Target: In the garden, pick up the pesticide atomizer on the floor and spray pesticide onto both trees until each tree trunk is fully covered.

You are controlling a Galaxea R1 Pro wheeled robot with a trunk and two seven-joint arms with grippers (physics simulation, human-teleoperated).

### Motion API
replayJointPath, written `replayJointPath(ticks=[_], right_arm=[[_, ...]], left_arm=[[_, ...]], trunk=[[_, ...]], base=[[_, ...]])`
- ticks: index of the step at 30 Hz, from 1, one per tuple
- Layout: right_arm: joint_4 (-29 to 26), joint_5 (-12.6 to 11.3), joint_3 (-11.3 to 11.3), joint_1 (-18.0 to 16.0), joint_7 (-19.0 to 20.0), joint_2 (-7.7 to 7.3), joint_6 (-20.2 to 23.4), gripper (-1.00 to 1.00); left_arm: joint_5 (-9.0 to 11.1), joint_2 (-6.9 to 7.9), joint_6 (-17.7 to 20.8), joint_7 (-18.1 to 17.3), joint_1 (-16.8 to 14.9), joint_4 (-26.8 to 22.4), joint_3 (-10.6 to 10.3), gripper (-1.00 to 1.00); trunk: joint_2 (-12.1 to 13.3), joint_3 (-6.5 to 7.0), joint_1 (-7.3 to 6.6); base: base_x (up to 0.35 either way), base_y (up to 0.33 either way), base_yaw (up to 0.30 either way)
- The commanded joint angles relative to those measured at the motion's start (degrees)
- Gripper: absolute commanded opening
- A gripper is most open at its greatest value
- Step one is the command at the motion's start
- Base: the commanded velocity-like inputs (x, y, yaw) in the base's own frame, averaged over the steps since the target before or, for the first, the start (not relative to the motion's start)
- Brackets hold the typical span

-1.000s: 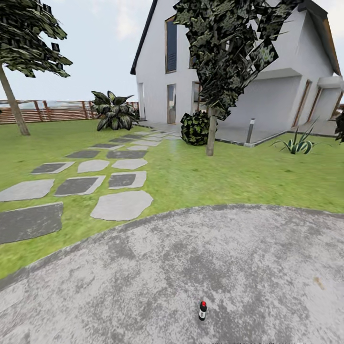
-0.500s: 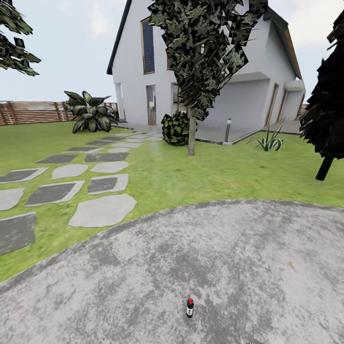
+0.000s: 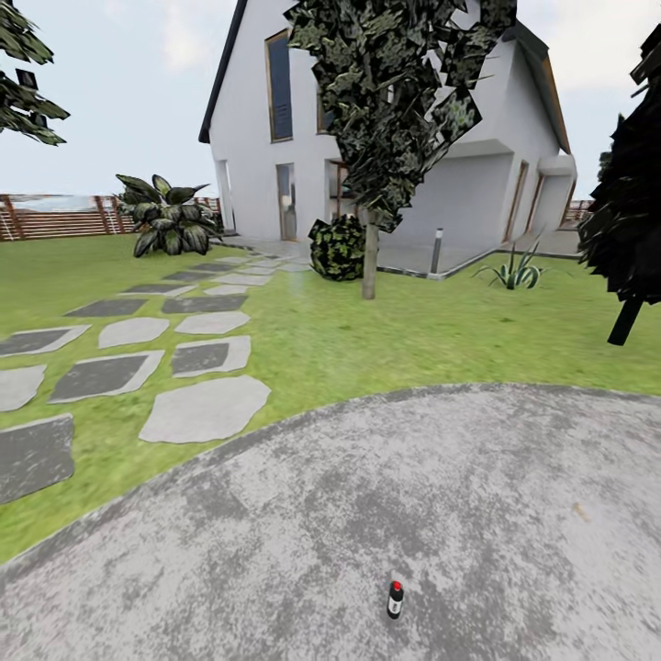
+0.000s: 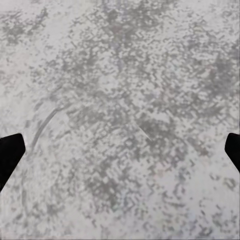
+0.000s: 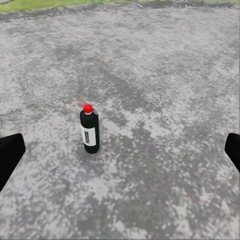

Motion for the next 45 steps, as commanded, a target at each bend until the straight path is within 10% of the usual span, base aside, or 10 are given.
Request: replayJointPath(ticks=[1, 20, 45], right_arm=[[-0.02, -0.03, 0.0, 0.0, 0.0, 0.04, -0.03, 1.0], [-0.02, -0.13, -0.14, 0.0, -0.09, 0.18, 1.25, 1.0], [0.0, -0.17, -0.18, 0.0, -0.09, 0.09, 1.31, 1.0]], left_arm=[[0.03, 0.0, 0.0, 0.0, 0.0, 0.01, 0.0, 1.0], [-0.03, 0.0, 0.0, 0.0, 0.0, -0.01, 0.0, 1.0], [0.04, 0.0, 0.0, 0.0, 0.0, 0.02, 0.0, 1.0]], trunk=[[0.0, 0.0, 0.0], [0.0, 0.0, 0.0], [0.0, 0.0, 0.0]], base=[[0.095, 0.304, 0.0], [0.135, 0.304, -0.006], [0.159, 0.304, -0.269]])
